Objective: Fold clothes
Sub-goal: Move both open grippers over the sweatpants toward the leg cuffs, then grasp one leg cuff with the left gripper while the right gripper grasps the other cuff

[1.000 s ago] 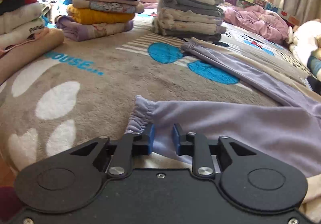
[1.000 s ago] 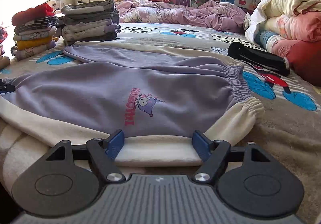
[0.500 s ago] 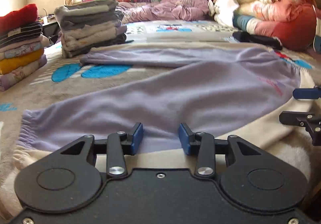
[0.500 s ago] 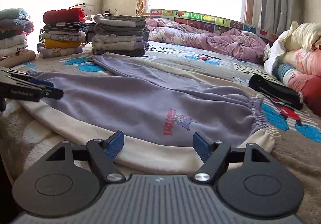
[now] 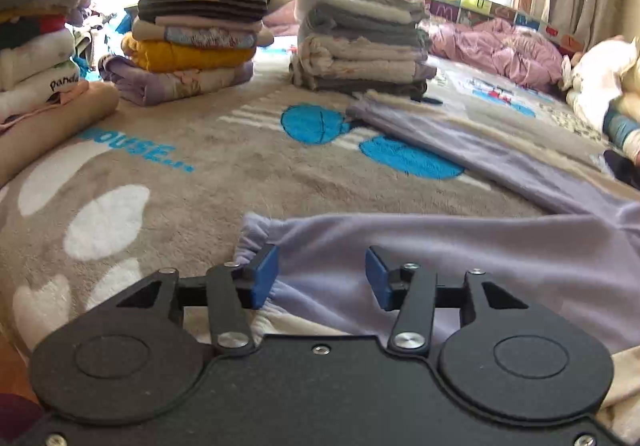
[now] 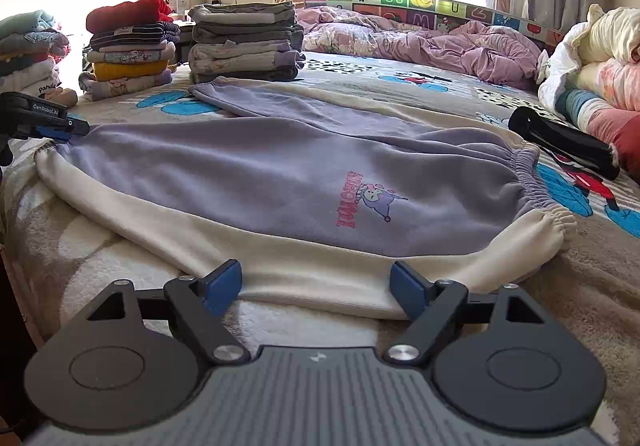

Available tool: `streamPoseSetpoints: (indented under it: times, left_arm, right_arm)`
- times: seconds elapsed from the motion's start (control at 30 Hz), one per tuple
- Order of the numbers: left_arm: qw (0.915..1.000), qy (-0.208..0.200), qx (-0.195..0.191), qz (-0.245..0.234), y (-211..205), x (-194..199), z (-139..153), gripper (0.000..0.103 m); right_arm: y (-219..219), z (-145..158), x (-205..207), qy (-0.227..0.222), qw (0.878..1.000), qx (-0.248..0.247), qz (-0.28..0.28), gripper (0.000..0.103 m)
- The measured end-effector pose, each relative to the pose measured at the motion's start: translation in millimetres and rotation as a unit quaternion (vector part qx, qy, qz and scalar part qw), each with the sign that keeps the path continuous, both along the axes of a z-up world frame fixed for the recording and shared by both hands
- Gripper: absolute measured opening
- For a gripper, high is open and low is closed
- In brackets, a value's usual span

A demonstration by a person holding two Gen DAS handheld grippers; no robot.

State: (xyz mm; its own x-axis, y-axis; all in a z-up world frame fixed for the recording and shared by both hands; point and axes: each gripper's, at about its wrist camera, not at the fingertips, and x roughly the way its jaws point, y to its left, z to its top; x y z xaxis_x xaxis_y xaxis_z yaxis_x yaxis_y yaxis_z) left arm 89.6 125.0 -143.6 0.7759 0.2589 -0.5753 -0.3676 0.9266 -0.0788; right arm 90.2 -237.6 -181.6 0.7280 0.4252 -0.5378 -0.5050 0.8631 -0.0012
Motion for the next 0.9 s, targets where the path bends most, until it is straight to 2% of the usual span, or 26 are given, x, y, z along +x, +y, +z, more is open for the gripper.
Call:
streamPoseSetpoints:
  times: [0.1, 0.2, 0.43, 0.57, 0.63, 0.7, 0.73, 0.77, 0.8, 0.87, 0.9]
  left_arm:
    - [0.9998, -0.016, -0.001, -0.015, -5, -6, 11, 0.048]
    - [0.9977, -0.040, 0.019, -0.051, -21, -12, 23, 0.048]
    - [0.9951, -0.014, 0.023, -0.095, -47, -12, 27, 0.048]
    - [0.9933, -0.007, 0.013, -0.115, -50, -16, 36, 0.048]
    - [0.9876, 0.001, 0.042, -0.152, -50, -19, 47, 0.048]
    - [0.9784, 0.010, 0.077, -0.192, -50, -23, 60, 0.052]
    - [0.9727, 0.015, 0.094, -0.212, -51, -24, 66, 0.059]
    - [0.9620, 0.029, 0.134, -0.236, -53, -28, 68, 0.064]
    - [0.9464, 0.047, 0.183, -0.262, -57, -33, 67, 0.069]
    - [0.9133, 0.081, 0.275, -0.290, -61, -45, 56, 0.069]
    - [0.8914, 0.099, 0.330, -0.295, -61, -52, 45, 0.069]
  right_arm:
    - [-1, 3, -3, -0.004, 1.000, -0.002, 0.003, 0.081]
    - [-7, 11, -9, -0.027, 1.000, 0.010, 0.003, 0.080]
    - [-22, 23, -8, -0.061, 0.998, 0.024, -0.027, 0.079]
    - [-31, 31, -2, -0.080, 0.996, 0.023, -0.046, 0.079]
    - [-39, 32, -1, -0.092, 0.994, 0.013, -0.060, 0.078]
    - [-48, 32, 0, -0.105, 0.992, 0.001, -0.074, 0.078]
    - [-52, 32, 0, -0.112, 0.991, -0.011, -0.078, 0.078]
    - [-56, 32, 0, -0.120, 0.989, -0.024, -0.080, 0.077]
    - [-60, 31, 1, -0.128, 0.988, -0.037, -0.082, 0.077]
    - [-71, 30, 2, -0.139, 0.984, -0.061, -0.092, 0.077]
    - [-78, 28, 3, -0.140, 0.983, -0.066, -0.097, 0.077]
